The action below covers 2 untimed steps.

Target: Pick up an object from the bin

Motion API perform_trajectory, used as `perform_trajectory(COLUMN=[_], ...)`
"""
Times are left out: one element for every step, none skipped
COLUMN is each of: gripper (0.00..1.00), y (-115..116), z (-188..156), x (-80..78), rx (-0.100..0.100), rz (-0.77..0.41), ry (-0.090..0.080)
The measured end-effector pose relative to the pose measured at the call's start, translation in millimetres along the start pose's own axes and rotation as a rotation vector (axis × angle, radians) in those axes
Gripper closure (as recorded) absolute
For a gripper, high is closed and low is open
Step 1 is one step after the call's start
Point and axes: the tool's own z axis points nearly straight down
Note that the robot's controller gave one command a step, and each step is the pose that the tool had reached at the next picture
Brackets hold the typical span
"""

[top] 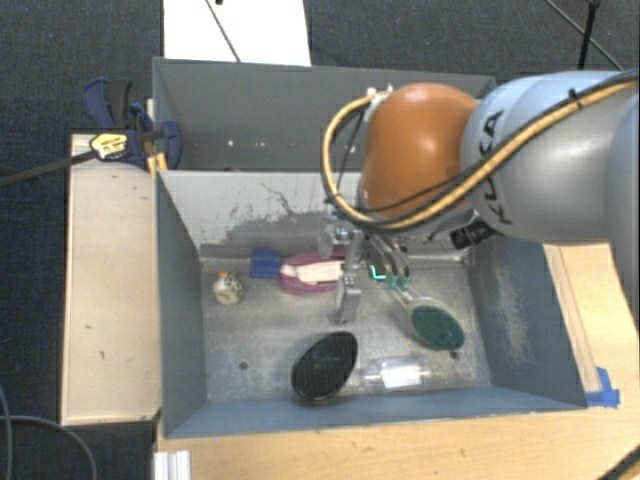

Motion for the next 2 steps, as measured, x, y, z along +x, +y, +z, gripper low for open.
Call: perform_trajectory(gripper=[0.00, 0.00], y=[-20, 7], z=[110, 112], x=[34.1, 72.2], rx=[0.007, 0.003], rz=[-0.657, -1.276], ry=[-0.005, 0.001])
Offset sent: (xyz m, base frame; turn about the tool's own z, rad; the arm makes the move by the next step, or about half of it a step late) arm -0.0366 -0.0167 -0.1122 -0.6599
